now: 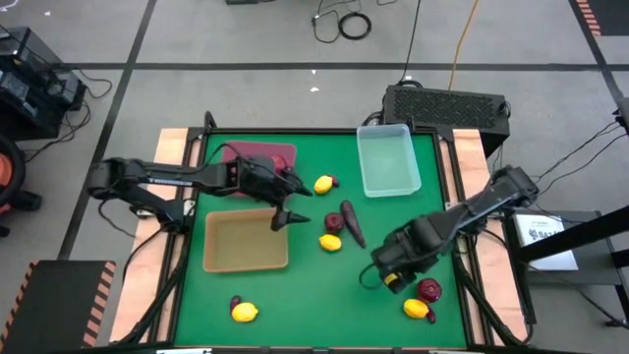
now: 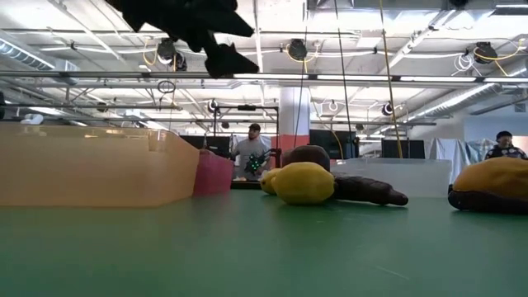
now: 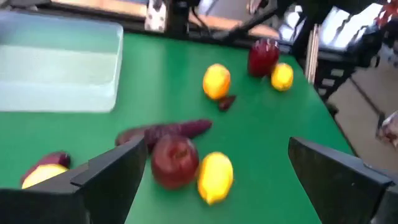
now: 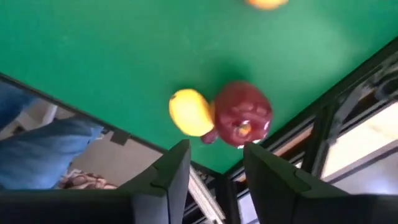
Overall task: Sort produce into baskets
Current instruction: Put the apple into the pink bin
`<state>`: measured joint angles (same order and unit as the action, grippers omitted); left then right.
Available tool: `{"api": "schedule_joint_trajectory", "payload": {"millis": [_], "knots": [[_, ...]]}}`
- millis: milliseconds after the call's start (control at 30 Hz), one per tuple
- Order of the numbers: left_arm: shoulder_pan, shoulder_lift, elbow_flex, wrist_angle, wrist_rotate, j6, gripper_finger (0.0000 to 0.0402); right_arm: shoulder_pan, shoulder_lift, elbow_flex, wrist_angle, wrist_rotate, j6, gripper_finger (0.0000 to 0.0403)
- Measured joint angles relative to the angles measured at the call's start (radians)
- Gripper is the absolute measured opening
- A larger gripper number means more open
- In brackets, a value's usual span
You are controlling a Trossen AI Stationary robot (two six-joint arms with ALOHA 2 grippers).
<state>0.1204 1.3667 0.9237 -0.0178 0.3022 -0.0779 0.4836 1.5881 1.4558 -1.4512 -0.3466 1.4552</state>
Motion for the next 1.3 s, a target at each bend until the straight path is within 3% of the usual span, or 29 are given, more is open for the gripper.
{"api": "schedule_joint_trajectory", "payload": {"millis": [333,533,767,1300], "knots": [[0.023,0.024,0.0,0.118,-0.01,-0.109,0.0395,0.123,-0.03,-0.104,0.081,0.005,0.137,0.0244],[0.025,0.024,0.0,0.229,-0.043,-0.225,0.0395,0.185,-0.029,-0.204,0.145,0.01,0.217,0.0259],[0.024,0.024,0.0,0.254,-0.056,-0.331,0.0395,0.217,-0.029,-0.289,0.263,0.036,0.236,0.0231],[0.015,0.024,0.0,0.255,-0.076,-0.414,0.0395,0.226,-0.029,-0.344,0.274,0.037,0.24,0.0102]]}}
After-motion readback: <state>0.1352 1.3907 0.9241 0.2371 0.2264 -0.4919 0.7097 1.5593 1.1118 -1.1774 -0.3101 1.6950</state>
